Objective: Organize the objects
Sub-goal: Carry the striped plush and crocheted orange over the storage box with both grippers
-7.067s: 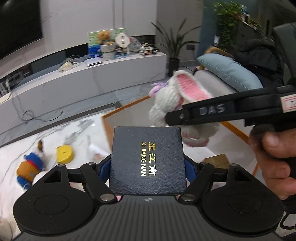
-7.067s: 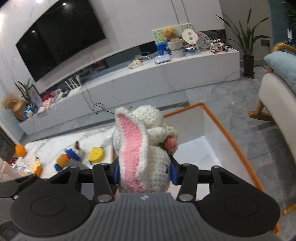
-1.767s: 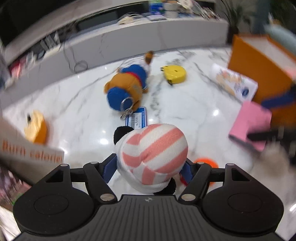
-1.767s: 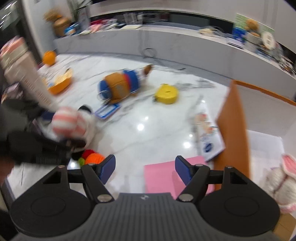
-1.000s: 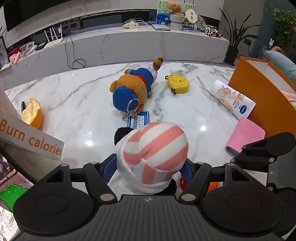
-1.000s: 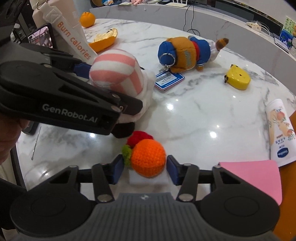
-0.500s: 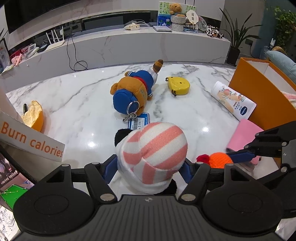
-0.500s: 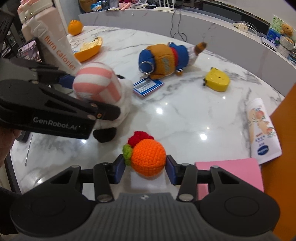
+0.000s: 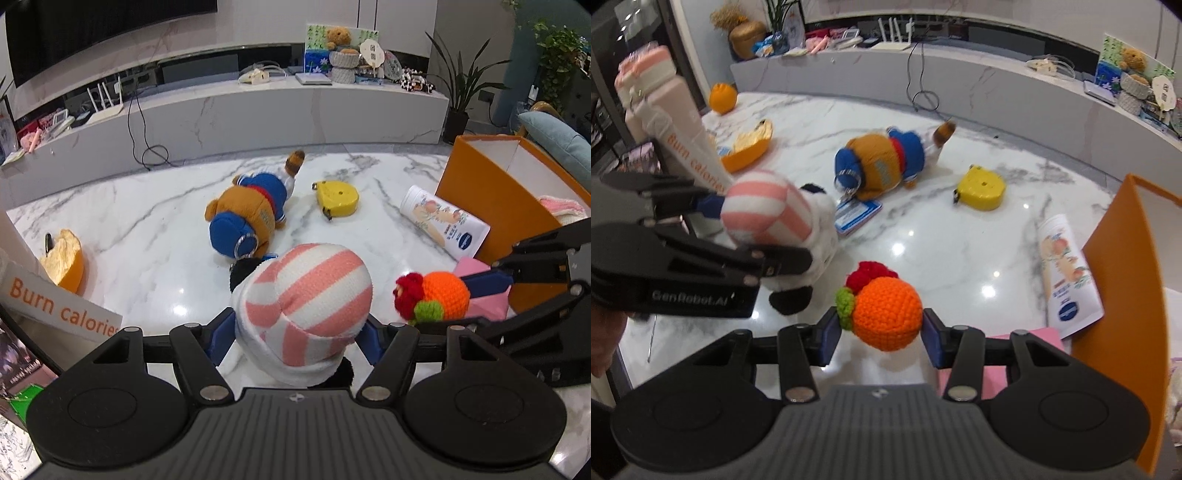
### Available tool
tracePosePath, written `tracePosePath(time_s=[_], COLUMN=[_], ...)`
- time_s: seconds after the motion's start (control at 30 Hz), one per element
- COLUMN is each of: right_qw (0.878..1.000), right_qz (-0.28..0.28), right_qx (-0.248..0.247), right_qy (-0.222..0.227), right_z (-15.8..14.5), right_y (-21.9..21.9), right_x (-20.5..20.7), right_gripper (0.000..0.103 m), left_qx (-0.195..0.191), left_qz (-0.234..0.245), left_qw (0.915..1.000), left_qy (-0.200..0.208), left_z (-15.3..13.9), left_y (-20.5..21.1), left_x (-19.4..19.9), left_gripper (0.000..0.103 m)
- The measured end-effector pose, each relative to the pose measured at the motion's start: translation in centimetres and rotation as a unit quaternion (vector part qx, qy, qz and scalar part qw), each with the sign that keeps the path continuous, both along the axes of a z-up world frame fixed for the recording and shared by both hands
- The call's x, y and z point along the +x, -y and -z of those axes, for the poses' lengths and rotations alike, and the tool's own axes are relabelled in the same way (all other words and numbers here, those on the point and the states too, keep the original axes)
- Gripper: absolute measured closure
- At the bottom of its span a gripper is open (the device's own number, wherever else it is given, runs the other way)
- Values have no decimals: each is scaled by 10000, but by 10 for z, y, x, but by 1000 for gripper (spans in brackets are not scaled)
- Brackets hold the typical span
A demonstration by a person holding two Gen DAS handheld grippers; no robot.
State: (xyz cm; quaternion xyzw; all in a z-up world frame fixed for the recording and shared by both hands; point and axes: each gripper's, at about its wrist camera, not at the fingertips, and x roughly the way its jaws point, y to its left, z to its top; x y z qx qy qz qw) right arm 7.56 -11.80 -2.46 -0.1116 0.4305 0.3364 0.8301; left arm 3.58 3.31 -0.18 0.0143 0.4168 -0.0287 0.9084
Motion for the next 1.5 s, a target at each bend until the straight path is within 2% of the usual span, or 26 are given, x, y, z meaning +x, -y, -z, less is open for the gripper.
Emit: tracePosePath(time_s=[0.13, 0.27, 0.43, 0.87, 1.17, 1.33, 1.5], right_qw=[9996, 9982, 9957, 9798, 9666, 9609, 9606], right_qz=[159, 365, 623, 1376, 2117, 2529, 2621], right_qx=[201, 451, 638, 1431, 1428, 1125, 922], right_qy=[67, 169, 251, 230, 202, 5, -56], right_z=[-14, -29, -41, -69, -67, -51, -42], right_y=[12, 27, 48, 121, 167, 185, 193], right_x=[6, 12, 19, 35, 47, 59, 65], right_gripper=[54, 54, 54, 54, 54, 54, 54], left_qx=[-35, 107, 34, 201, 137, 242, 315], left_qz=[12, 63, 98, 830, 1258, 1517, 1670], left_qw=[10000, 9999, 9997, 9946, 9896, 9860, 9837], left_qy=[47, 93, 213, 596, 685, 645, 586], left_z=[-8, -17, -31, -70, -80, -76, -71], left_y=[3, 10, 22, 99, 146, 174, 195], left_x=[4, 9, 16, 46, 78, 91, 105], left_gripper=[25, 25, 25, 25, 25, 25, 27])
